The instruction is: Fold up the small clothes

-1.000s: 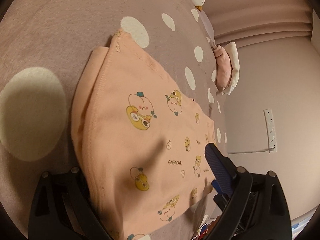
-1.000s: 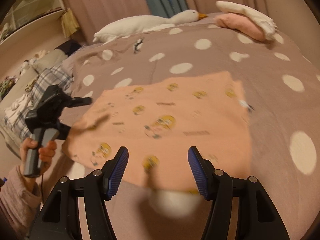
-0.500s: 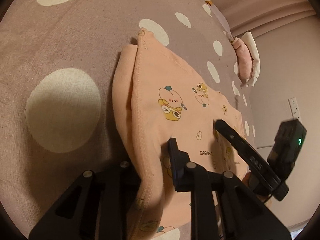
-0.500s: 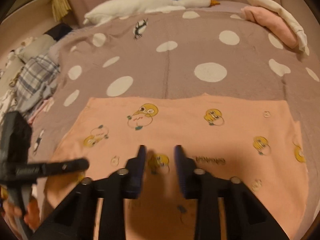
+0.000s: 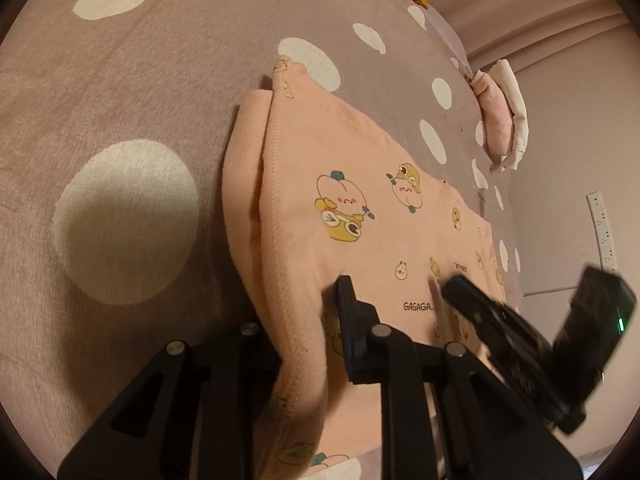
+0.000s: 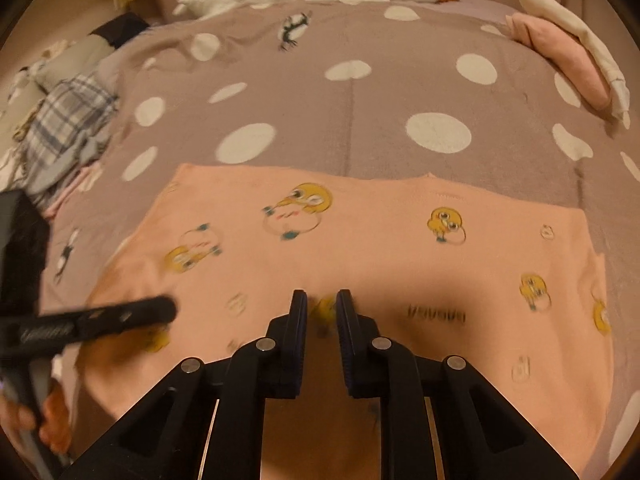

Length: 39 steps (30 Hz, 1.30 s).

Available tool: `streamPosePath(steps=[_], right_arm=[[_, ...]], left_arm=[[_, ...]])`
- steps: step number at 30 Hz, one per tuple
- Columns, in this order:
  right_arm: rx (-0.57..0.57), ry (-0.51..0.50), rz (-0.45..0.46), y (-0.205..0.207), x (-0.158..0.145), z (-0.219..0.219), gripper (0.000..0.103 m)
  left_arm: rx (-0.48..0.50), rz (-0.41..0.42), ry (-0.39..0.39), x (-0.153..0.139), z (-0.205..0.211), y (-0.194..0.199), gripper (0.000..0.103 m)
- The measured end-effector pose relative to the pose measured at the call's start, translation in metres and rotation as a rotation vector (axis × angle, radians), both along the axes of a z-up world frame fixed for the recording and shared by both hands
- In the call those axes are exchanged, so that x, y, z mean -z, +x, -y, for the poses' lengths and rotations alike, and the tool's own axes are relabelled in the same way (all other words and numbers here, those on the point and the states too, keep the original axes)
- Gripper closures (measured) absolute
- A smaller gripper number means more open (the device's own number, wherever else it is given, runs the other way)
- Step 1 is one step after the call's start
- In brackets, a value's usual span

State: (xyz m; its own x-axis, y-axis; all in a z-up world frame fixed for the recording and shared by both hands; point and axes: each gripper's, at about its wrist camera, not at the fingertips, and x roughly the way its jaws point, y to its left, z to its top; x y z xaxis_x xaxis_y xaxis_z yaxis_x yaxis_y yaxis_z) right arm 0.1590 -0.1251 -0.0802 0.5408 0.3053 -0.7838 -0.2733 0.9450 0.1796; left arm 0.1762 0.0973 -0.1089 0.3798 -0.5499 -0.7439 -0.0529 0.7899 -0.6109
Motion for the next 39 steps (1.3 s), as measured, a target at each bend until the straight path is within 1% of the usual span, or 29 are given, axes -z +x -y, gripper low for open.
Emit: streamPosePath(steps=[3,6,8,10,12,14,17,19,21,23,24,25,27,29,31,32,34,35,39], right_arm=[[-0.013,0.026,0.032,-0.025,-0.005,0.005,0.084],[-0.02,0.041,0.032,-0.038,-0.002,0.008,0.084],[-0.029,0.039,0.02,-0.04,0.004,0.005,0.084],[-0.033,0.025,0.004,-0.046,0.013,0.002,0.084],[-0.048,-0.013,0.015,-0.052,0.021,-0.003,0.084],[-0.058,-0.035,0.022,-0.055,0.024,-0.006,0.084],[-0.067,-0.027,0.006,-0.056,0.023,-0.003,0.084],[-0.063,0.02,0.005,-0.058,0.016,0.006,0.084],[-0.051,0.03,0.006,-0.06,0.018,0.01,0.084],[-0.079,0.068,-0.052,-0.055,0.031,0.012,0.084],[-0.083,0.08,-0.055,-0.055,0.032,0.013,0.084],[-0.089,0.107,-0.059,-0.056,0.031,0.017,0.084],[-0.077,0.196,-0.087,-0.053,0.025,0.03,0.084],[-0.039,0.268,-0.078,-0.052,0.02,0.045,0.084],[0.015,0.318,-0.059,-0.052,0.015,0.061,0.083],[0.041,0.345,-0.054,-0.051,0.013,0.069,0.081],[0.099,0.393,-0.06,-0.049,0.011,0.085,0.07],[0.123,0.406,-0.058,-0.048,0.011,0.092,0.069],[0.16,0.447,-0.052,-0.049,0.01,0.106,0.069]], left_arm=[[0.0,0.002,0.022,-0.002,0.003,0.0,0.084],[0.001,0.006,0.049,-0.005,0.006,-0.001,0.084],[0.0,0.008,0.07,-0.007,0.009,-0.002,0.084],[0.002,0.01,0.082,-0.011,0.011,-0.003,0.084],[0.003,0.022,0.096,-0.017,0.015,-0.004,0.085],[0.007,0.032,0.101,-0.022,0.019,-0.005,0.085],[0.02,0.059,0.127,-0.032,0.028,-0.006,0.085],[0.035,0.08,0.151,-0.039,0.035,-0.008,0.085],[0.05,0.094,0.168,-0.043,0.043,-0.009,0.085],[0.068,0.105,0.179,-0.047,0.053,-0.01,0.085],[0.08,0.112,0.184,-0.05,0.058,-0.01,0.085],[0.09,0.119,0.189,-0.052,0.062,-0.011,0.085],[0.116,0.135,0.197,-0.057,0.072,-0.012,0.085],[0.144,0.154,0.216,-0.062,0.084,-0.014,0.084],[0.16,0.164,0.232,-0.064,0.092,-0.015,0.084],[0.169,0.167,0.24,-0.064,0.097,-0.015,0.084],[0.187,0.175,0.251,-0.065,0.107,-0.016,0.084],[0.195,0.177,0.253,-0.066,0.111,-0.016,0.084],[0.229,0.187,0.268,-0.068,0.134,-0.016,0.084]])
